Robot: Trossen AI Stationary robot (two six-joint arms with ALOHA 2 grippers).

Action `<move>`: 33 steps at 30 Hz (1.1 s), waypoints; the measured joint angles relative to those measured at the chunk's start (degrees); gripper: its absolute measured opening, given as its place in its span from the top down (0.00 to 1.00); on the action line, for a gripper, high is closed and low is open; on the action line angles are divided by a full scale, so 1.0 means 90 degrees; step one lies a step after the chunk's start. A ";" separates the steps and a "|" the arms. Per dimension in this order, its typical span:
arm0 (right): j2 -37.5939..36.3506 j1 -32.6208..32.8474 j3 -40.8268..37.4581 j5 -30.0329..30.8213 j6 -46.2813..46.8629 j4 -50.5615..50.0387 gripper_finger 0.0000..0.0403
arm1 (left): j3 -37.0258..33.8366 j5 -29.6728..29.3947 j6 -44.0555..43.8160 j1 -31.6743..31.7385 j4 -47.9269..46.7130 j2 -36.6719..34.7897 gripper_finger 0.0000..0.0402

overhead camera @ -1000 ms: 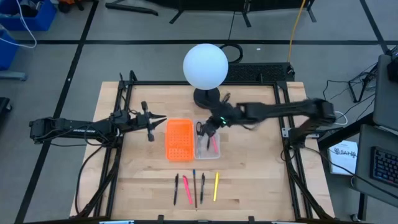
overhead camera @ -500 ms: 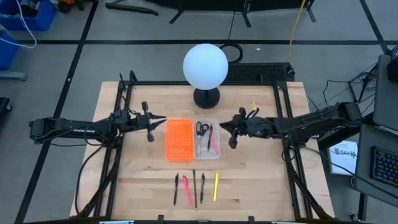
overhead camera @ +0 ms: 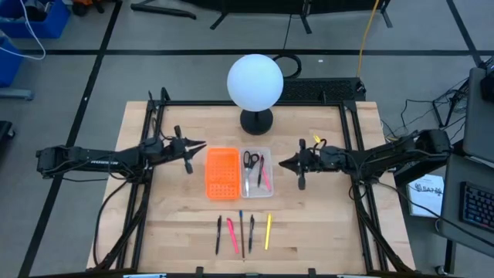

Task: Pick & place school supplies into a supply box
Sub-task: Put the left black pen into the supply box

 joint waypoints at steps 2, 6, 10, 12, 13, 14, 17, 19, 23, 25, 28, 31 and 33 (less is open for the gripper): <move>0.0004 -0.0081 -0.0057 -0.0449 -0.0183 0.0070 1.00 | 0.0000 0.0183 -0.0275 -0.0001 -0.0281 0.0002 0.86; -0.0246 -0.0290 -0.0290 -0.0946 -0.0532 0.0241 1.00 | 0.0000 0.0247 -0.0895 -0.0030 -0.0466 0.0002 0.86; -0.0873 -0.0780 -0.0645 -0.1305 -0.0598 0.0258 1.00 | 0.0000 0.0195 -0.1226 -0.0070 -0.0468 0.0002 0.86; -0.1217 -0.1079 -0.0869 -0.1625 -0.0601 0.0295 1.00 | 0.0000 0.0068 -0.1445 -0.0066 -0.0442 0.0000 0.86; -0.1380 -0.1223 -0.0984 -0.1776 -0.0596 0.0332 1.00 | 0.0000 0.0025 -0.1517 -0.0066 -0.0435 0.0000 0.86; -0.1514 -0.1351 -0.1094 -0.1905 -0.0584 0.0396 1.00 | 0.0000 -0.0019 -0.1549 -0.0066 -0.0434 0.0000 0.86; -0.1832 -0.1672 -0.1405 -0.2251 -0.0554 0.0561 1.00 | 0.0000 -0.0144 -0.1635 -0.0066 -0.0391 0.0000 0.86; -0.1979 -0.1803 -0.1611 -0.2410 -0.0549 0.0742 1.00 | 0.0000 -0.0237 -0.1732 -0.0066 -0.0362 0.0000 0.86; -0.2248 -0.1887 -0.1935 -0.2648 -0.0548 0.1250 1.00 | 0.0000 -0.0244 -0.2033 -0.0066 -0.0366 0.0000 0.86; -0.2299 -0.1884 -0.1928 -0.2877 -0.0599 0.1165 1.00 | 0.0000 -0.0246 -0.2241 -0.0066 -0.0348 -0.0003 0.86; -0.2312 -0.1884 -0.1930 -0.3300 -0.0691 0.1193 1.00 | 0.0220 -0.0241 -0.2591 -0.0132 -0.0669 -0.0005 0.87; -0.2305 -0.1882 -0.1938 -0.3819 -0.0835 0.1111 1.00 | 0.1017 -0.0422 -0.2700 -0.0537 -0.1930 0.0002 0.96; -0.2313 -0.1882 -0.1938 -0.3935 -0.0933 0.1159 1.00 | 0.1788 -0.1011 -0.2713 -0.1036 -0.3054 0.0071 0.98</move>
